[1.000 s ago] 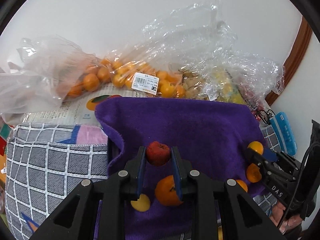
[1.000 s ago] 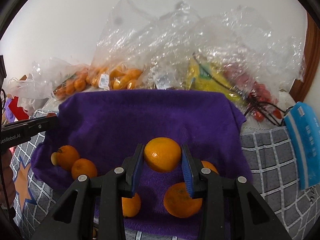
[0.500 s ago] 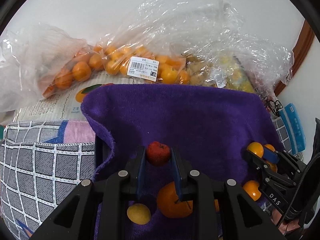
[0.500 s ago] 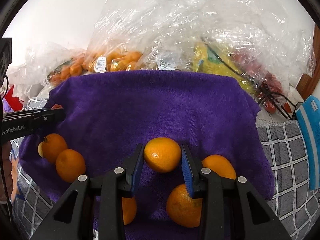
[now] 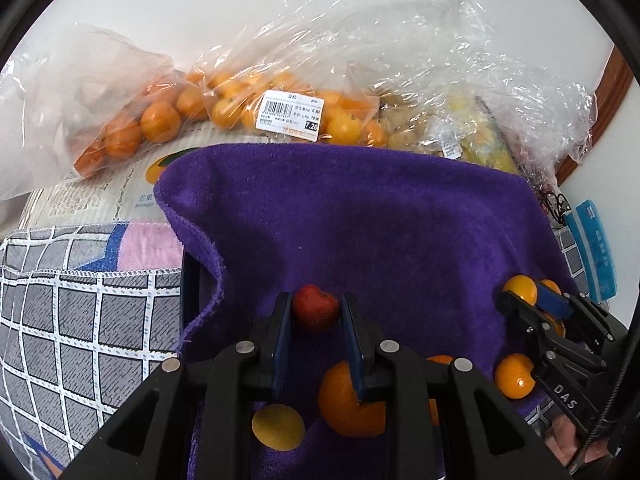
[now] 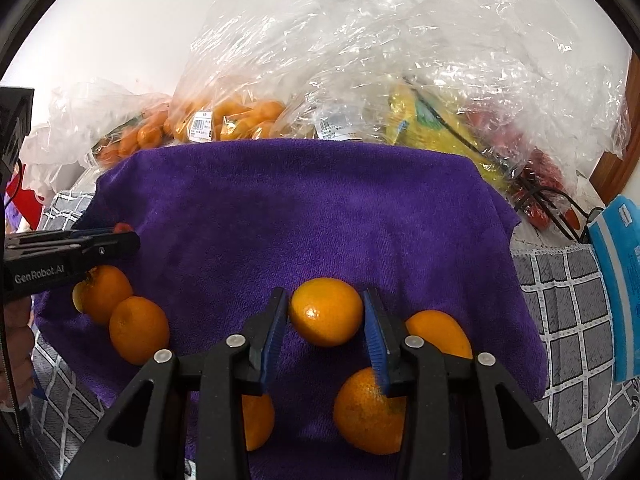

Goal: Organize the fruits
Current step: 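Open both grippers to release the red fruit and orange onto the towel, then lift both open grippers back from the towel toward the last two fruits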

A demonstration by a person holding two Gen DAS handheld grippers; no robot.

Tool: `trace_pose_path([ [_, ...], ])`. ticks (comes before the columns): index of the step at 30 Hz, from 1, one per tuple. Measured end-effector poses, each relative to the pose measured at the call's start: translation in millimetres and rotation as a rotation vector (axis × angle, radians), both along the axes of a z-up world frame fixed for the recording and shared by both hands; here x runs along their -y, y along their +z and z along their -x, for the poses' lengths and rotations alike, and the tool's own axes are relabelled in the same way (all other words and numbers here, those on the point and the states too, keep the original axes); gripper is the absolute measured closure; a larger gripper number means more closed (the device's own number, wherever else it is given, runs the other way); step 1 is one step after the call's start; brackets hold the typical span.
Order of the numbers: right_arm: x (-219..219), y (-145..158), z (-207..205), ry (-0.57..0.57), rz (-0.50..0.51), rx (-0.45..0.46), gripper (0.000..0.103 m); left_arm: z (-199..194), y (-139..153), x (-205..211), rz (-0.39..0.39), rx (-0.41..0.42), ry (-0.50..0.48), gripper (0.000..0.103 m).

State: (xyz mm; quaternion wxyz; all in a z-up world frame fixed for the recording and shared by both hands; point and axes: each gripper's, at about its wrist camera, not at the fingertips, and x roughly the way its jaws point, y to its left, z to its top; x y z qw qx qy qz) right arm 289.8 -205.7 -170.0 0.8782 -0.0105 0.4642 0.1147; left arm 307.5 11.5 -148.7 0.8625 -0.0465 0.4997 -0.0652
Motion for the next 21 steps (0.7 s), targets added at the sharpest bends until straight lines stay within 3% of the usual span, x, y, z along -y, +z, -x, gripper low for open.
trace_pose_path([
  [8, 7, 31, 15, -0.047, 0.001, 0.026, 0.036, 14, 17, -3, 0.004, 0.014, 0.004, 0.061],
  [21, 27, 95, 78, -0.18, 0.048, 0.026, 0.021, 92, 72, -5, -0.038, 0.085, 0.025, 0.047],
])
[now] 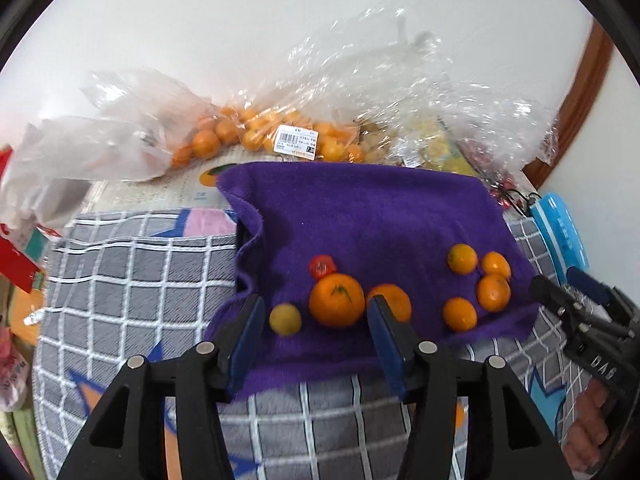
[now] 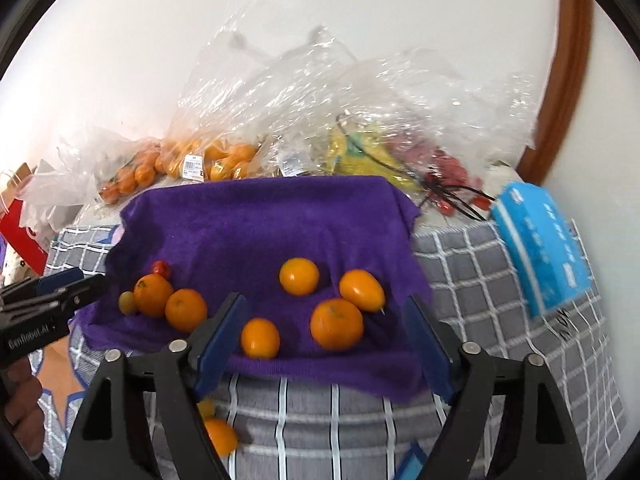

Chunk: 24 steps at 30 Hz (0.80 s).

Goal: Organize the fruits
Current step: 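Lift both open grippers back from the towel toward the last two fruits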

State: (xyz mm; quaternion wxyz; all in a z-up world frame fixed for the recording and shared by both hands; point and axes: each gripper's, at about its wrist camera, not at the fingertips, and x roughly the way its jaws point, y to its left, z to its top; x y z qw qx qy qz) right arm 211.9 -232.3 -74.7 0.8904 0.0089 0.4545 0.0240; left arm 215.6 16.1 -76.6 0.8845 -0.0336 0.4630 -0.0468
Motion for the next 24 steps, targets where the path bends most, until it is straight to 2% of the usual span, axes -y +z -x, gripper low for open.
trace_pose_path([
  [7, 16, 29, 44, -0.031, -0.026, 0.04, 0.021, 51, 22, -1, 0.023, 0.064, -0.014, 0.042],
  [11, 15, 36, 70, -0.031, 0.026, 0.075, 0.021, 82, 33, 1, 0.016, 0.139, -0.013, 0.042],
  [17, 7, 41, 113, -0.001, 0.094, 0.135, 0.021, 115, 43, 1, 0.055, 0.18, -0.015, 0.042],
  [24, 2, 30, 143, 0.046, 0.02, 0.182, 0.021, 142, 36, 1, 0.033, 0.223, -0.021, 0.042],
])
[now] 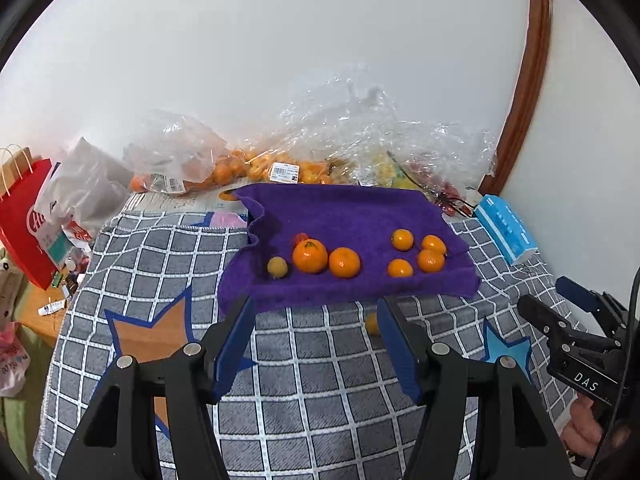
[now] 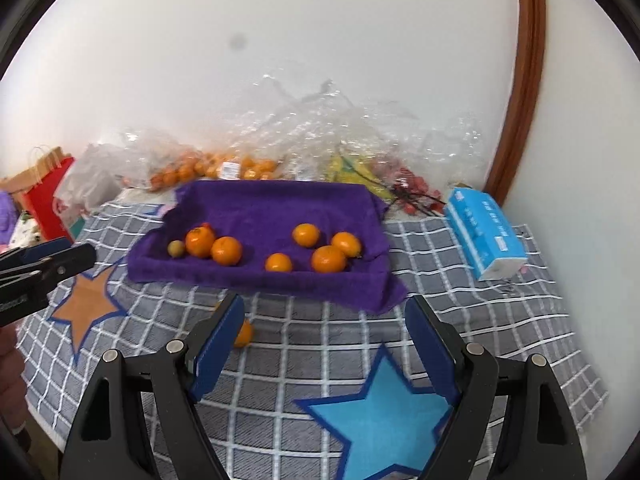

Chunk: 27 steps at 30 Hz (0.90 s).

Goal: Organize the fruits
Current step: 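Lift both open grippers back from the towel toward the last two fruits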

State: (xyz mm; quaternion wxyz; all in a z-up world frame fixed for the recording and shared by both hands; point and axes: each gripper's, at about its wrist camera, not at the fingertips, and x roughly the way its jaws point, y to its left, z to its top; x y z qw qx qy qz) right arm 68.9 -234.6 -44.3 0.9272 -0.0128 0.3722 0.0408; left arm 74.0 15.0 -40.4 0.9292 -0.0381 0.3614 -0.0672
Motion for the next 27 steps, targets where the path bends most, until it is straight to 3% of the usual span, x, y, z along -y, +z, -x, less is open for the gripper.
trace_pose_path([
  [13, 6, -18, 8, -0.032, -0.13, 0.039, 0.021, 12, -23, -8, -0.012, -0.007, 0.021, 0.042],
  [23, 12, -21, 7, -0.049, -0.094, 0.091, 0.021, 8, -40, -12, 0.0, -0.046, 0.0, 0.042],
  [27, 16, -29, 0, -0.057, -0.118, 0.058, 0.021, 5, -45, -12, -0.014, -0.046, 0.002, 0.042],
])
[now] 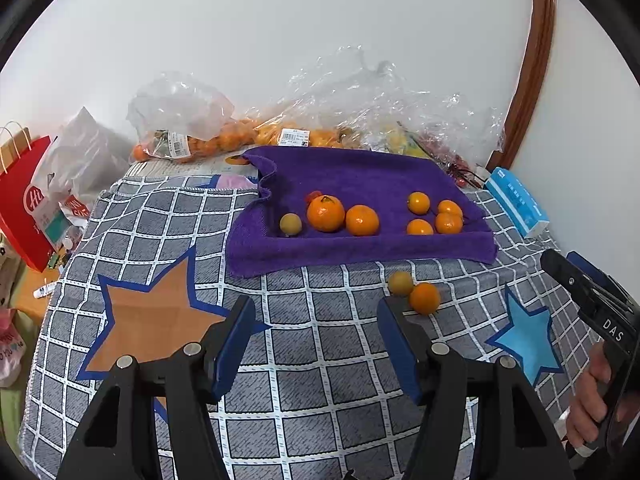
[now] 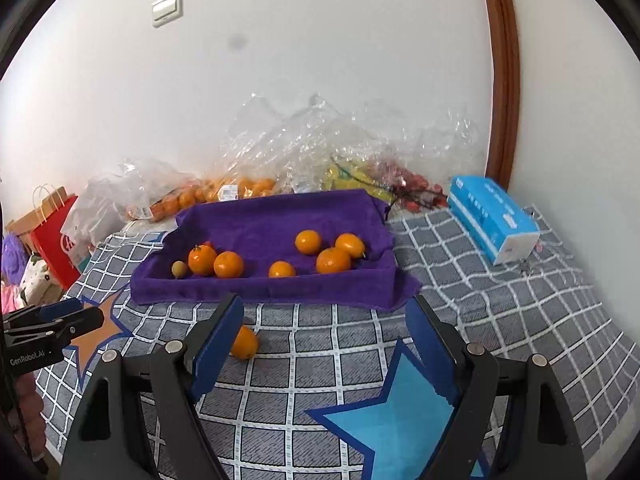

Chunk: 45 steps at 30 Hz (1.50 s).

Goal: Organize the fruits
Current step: 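Lift both open grippers back from the towel toward the last two fruits, then close the right gripper on the last orange on the bedspread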

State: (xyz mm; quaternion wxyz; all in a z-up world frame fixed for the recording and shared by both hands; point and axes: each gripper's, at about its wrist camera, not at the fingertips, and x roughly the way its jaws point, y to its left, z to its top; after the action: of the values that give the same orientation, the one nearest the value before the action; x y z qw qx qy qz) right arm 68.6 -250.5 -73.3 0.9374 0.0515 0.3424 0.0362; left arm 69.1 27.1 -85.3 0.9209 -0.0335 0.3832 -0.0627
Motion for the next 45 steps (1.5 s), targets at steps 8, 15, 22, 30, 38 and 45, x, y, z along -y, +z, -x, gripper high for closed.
trace_pose_path([
  [8, -3, -9, -6, 0.027, 0.012, -0.041, 0.024, -5, -2, 0, 0.015, -0.001, 0.004, 0.042],
  [15, -8, -19, -13, 0.036, 0.029, -0.05, 0.024, -11, -6, 0, 0.014, -0.008, 0.003, 0.042],
  [22, -12, -32, -21, 0.058, 0.019, -0.083, 0.034, -24, -20, -1, 0.03, -0.048, 0.003, 0.042],
  [30, -27, -50, -30, 0.099, 0.013, -0.125, 0.049, -33, -35, 1, 0.012, -0.078, -0.012, 0.042],
  [38, -50, -67, -43, 0.16, 0.022, -0.168, 0.056, -41, -47, -10, 0.013, -0.108, 0.007, 0.042],
  [45, -67, -77, -48, 0.199, 0.029, -0.176, 0.058, -47, -64, -19, 0.011, -0.135, 0.023, 0.042],
])
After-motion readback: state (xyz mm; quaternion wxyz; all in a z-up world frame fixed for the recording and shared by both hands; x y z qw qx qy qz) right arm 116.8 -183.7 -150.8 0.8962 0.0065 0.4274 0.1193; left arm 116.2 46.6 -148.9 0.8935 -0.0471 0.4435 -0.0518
